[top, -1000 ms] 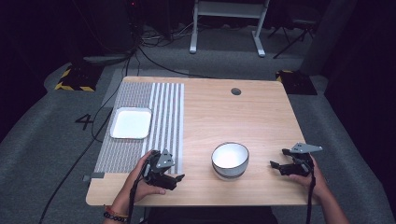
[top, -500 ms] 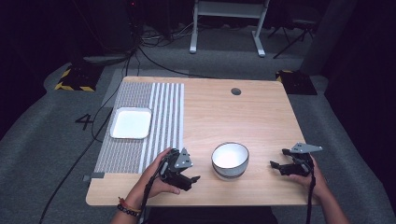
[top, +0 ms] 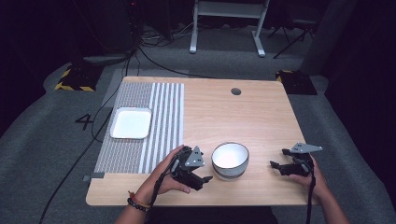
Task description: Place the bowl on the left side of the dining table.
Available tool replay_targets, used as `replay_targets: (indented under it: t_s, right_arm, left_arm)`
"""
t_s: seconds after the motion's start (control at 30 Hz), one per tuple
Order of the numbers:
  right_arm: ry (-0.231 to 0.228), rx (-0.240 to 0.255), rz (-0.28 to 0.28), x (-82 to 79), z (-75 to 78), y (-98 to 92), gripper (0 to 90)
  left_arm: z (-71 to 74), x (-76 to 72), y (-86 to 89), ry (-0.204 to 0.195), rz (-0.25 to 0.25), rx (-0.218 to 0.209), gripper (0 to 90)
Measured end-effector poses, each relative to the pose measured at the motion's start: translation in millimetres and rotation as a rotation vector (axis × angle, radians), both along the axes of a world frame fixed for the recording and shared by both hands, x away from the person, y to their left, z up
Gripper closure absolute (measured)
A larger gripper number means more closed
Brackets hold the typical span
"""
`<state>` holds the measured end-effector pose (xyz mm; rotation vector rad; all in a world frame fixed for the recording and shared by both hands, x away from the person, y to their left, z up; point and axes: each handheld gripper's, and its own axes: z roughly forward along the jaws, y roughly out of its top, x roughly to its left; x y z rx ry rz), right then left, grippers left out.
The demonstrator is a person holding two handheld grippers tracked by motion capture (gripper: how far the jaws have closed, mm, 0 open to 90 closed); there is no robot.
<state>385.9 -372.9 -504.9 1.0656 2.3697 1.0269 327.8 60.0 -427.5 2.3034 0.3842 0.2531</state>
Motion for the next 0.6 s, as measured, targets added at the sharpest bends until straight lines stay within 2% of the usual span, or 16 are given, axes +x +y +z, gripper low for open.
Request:
replay_targets:
  t_s: [0.23,0.27,0.3,0.4,0.6]
  right_arm:
    - [0.000,0.000,0.000,0.0,0.0,0.0,15.7]
    - [0.001,0.000,-0.001,-0.1,0.0,0.0,15.7]
    - [0.001,0.000,-0.001,-0.1,0.0,0.0,15.7]
    - [0.001,0.000,-0.002,-0.1,0.0,0.0,15.7]
    - [0.000,0.000,0.000,0.0,0.0,0.0,15.7]
  left_arm:
    - [4.1,-1.0,-6.6,-0.005,-0.024,-0.016,16.7]
    - [5.0,-0.7,-7.0,-0.007,-0.025,-0.006,16.7]
    - [4.5,-1.0,-8.4,-0.010,-0.022,-0.020,16.7]
    - [7.4,-0.3,-11.6,-0.015,-0.046,-0.008,16.7]
    - [9.8,-0.2,-17.8,-0.019,-0.069,-0.022,17.0]
